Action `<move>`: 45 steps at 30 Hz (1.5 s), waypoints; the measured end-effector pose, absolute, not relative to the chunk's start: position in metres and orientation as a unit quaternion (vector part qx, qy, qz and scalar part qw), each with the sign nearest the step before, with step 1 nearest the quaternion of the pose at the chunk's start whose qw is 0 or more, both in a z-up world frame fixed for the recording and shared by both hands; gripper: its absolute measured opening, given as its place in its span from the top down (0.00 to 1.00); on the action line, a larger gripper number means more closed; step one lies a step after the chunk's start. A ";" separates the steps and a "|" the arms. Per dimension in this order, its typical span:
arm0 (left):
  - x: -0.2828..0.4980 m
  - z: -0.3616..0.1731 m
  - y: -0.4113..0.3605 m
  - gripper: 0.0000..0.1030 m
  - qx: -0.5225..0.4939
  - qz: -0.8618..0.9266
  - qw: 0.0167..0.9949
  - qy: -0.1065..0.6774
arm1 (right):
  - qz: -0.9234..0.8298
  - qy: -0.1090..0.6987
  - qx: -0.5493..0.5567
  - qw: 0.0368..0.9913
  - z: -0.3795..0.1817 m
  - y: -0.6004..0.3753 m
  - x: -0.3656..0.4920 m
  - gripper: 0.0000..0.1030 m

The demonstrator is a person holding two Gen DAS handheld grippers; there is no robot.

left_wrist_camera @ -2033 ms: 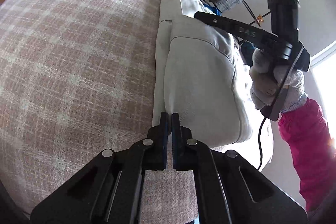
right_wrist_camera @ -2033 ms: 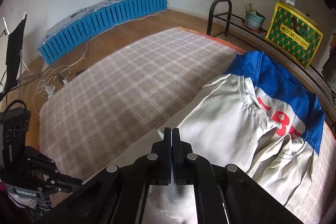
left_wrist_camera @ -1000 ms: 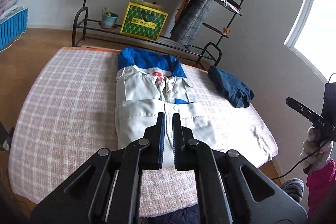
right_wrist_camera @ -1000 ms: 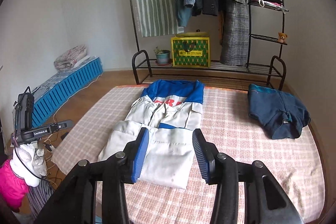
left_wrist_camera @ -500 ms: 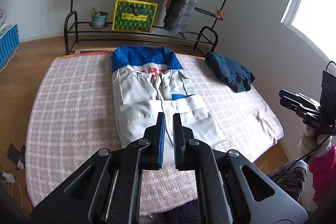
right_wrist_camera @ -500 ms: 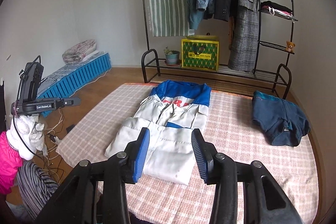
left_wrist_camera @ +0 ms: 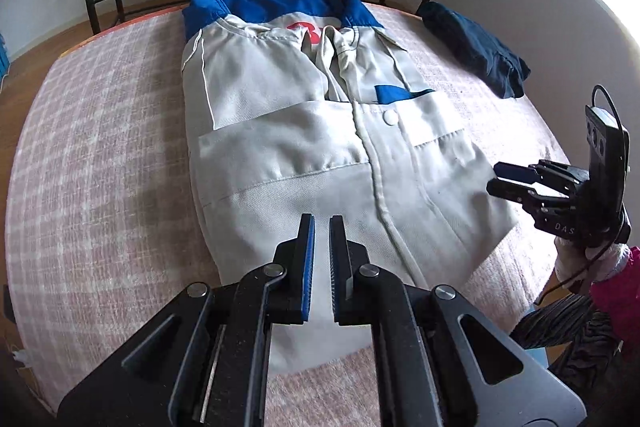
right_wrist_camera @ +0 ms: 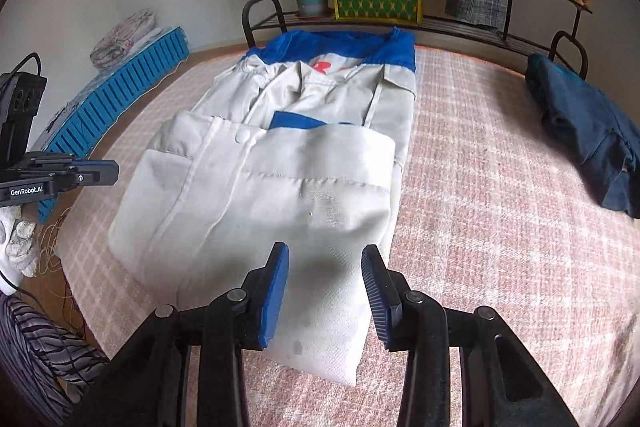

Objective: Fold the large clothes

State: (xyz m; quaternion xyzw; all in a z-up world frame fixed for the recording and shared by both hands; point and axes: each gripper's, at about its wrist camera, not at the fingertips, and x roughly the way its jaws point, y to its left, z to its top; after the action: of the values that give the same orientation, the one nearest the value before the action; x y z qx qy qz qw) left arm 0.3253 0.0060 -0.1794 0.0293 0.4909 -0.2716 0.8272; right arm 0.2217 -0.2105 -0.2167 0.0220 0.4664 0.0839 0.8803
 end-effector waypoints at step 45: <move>0.690 -0.179 0.038 0.55 -0.086 -0.229 0.834 0.495 | 0.130 0.439 0.127 0.880 -0.196 -0.330 0.543 0.46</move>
State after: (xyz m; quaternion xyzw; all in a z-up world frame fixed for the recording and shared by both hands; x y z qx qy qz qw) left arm 0.6901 0.0382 -0.1794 -0.0859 0.4950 -0.2291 0.8337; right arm 0.5433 -0.3298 -0.1956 0.1271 0.4385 0.1304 0.8801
